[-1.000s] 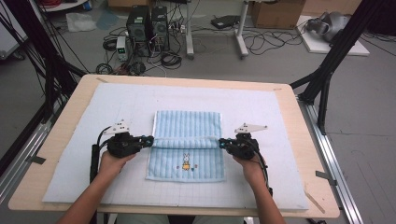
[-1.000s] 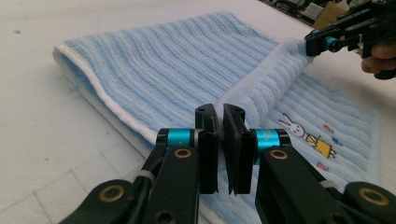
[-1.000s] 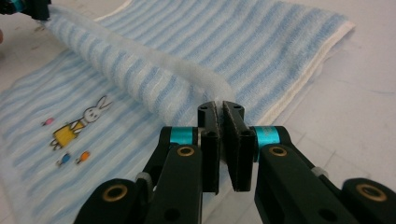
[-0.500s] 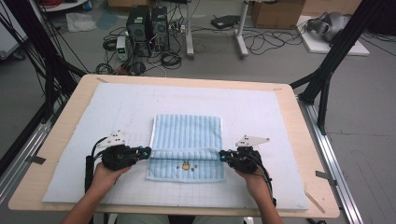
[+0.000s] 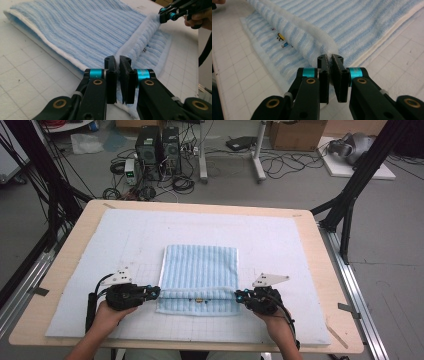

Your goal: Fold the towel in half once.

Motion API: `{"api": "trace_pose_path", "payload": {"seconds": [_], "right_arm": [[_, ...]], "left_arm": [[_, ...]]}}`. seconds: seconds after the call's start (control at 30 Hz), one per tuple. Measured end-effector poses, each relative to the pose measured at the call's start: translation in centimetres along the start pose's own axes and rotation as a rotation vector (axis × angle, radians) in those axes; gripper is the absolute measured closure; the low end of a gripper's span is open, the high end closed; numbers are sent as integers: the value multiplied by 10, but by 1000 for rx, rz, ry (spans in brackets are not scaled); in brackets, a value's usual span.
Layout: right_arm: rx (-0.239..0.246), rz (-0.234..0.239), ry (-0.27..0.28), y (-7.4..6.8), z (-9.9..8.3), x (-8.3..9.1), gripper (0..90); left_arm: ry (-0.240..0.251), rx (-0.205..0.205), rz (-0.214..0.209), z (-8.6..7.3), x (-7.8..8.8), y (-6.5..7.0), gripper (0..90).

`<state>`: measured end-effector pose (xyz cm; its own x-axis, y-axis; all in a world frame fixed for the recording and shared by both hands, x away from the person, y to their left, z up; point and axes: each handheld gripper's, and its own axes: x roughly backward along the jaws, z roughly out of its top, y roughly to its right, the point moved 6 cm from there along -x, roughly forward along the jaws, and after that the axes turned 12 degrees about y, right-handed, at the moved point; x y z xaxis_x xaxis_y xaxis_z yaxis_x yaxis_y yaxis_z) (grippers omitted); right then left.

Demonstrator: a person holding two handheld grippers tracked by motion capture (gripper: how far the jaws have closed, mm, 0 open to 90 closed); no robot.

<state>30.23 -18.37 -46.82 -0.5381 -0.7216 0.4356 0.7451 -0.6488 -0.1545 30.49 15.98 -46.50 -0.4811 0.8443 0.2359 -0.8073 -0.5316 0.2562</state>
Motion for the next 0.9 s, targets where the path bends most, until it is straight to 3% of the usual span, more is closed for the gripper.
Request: {"api": "trace_pose_path", "payload": {"seconds": [0.1, 0.2, 0.27, 0.4, 0.5, 0.67, 0.77, 0.83, 0.9], "right_arm": [[-3, -12, -10, 0, -2, 1, 734], [-57, -26, 31, 5, 3, 5, 630], [-89, -47, 85, 11, 9, 9, 623], [-105, -85, 121, 17, 14, 7, 621], [-84, -75, 91, 13, 13, -1, 621], [-38, -57, -27, 8, 0, -13, 631], [7, -61, -91, 7, -8, -17, 706], [33, -67, -102, 6, -7, -16, 718], [23, -66, -88, 7, -7, -14, 664]], "left_arm": [[-1, 14, -20, -1, 1, 1, 818], [23, 49, 17, 2, 3, -5, 600], [62, 53, 40, 8, 5, -9, 594], [104, 62, 82, 16, 5, -17, 584], [103, 60, 108, 17, 0, -19, 584], [54, 57, 130, 9, -3, -20, 581], [23, 64, 127, 4, -3, -19, 581], [8, 66, 115, 1, -2, -17, 581], [-11, 73, 100, -3, -1, -14, 581]]}}
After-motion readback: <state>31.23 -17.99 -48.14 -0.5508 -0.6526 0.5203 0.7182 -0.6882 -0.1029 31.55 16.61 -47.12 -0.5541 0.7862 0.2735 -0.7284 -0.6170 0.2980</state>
